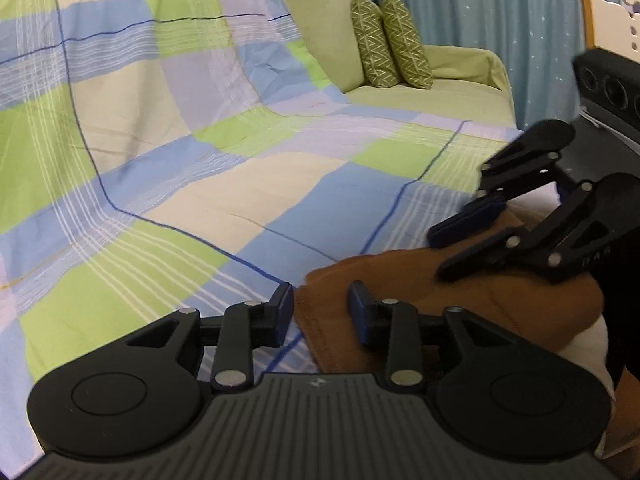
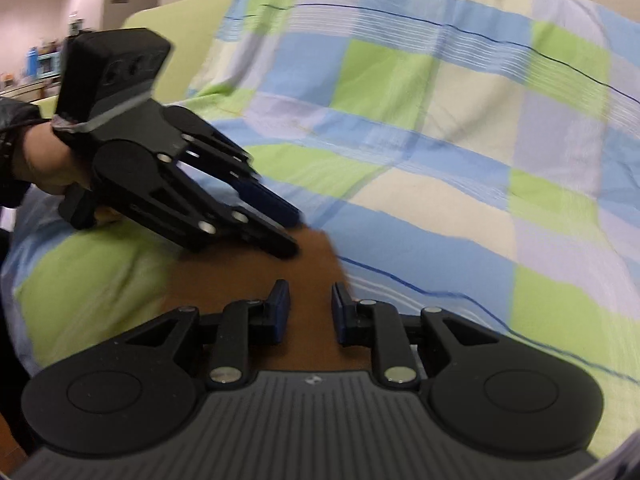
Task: Fold clothes
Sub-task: 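Open both grippers and withdraw from the folded brown cloth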
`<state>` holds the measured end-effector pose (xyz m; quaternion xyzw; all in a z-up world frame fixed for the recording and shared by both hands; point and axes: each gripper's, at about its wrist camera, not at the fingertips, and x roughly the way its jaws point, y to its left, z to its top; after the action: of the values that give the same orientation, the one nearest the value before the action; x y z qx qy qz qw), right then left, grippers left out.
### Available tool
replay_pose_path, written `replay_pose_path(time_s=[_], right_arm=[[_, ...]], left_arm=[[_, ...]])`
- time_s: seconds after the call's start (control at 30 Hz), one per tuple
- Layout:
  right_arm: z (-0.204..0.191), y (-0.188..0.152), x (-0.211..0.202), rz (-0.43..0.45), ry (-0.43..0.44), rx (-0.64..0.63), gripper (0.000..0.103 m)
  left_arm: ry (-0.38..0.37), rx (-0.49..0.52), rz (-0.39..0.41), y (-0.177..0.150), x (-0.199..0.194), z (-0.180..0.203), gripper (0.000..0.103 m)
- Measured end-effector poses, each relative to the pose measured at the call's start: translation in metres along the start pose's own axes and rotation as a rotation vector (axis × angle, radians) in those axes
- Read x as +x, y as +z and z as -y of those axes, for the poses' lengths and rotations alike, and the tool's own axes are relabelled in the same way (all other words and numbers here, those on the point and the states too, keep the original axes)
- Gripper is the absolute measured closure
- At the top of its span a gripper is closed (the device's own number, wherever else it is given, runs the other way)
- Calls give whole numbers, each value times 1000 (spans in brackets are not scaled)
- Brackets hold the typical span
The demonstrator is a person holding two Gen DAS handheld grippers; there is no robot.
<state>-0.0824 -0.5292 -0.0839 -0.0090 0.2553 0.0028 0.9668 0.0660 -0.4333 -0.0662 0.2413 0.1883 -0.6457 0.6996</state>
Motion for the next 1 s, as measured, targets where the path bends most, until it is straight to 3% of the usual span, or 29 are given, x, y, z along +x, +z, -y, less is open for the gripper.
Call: replay_pose_path(time_s=[0.27,0.53,0.7,0.83,1.0], right_arm=[[3,-5,-12,-27,-32,10,85],[7,0,-40,-84,-95,27,80],[-2,7,-85,-10,-80,-32,80],[-22,-7,-93,-54,-45,-244,80],[-23,-4,-90,-52,-16,-225,78]], left_arm=[[39,-4,-16,2,-8,3,63],[158,-11,-59,7,-43,3,70],[117,22,-28,5,-76,46,69],[106,39,-74,-9,-67,73,71],[113,-19,-95,-7,-65,70,71]])
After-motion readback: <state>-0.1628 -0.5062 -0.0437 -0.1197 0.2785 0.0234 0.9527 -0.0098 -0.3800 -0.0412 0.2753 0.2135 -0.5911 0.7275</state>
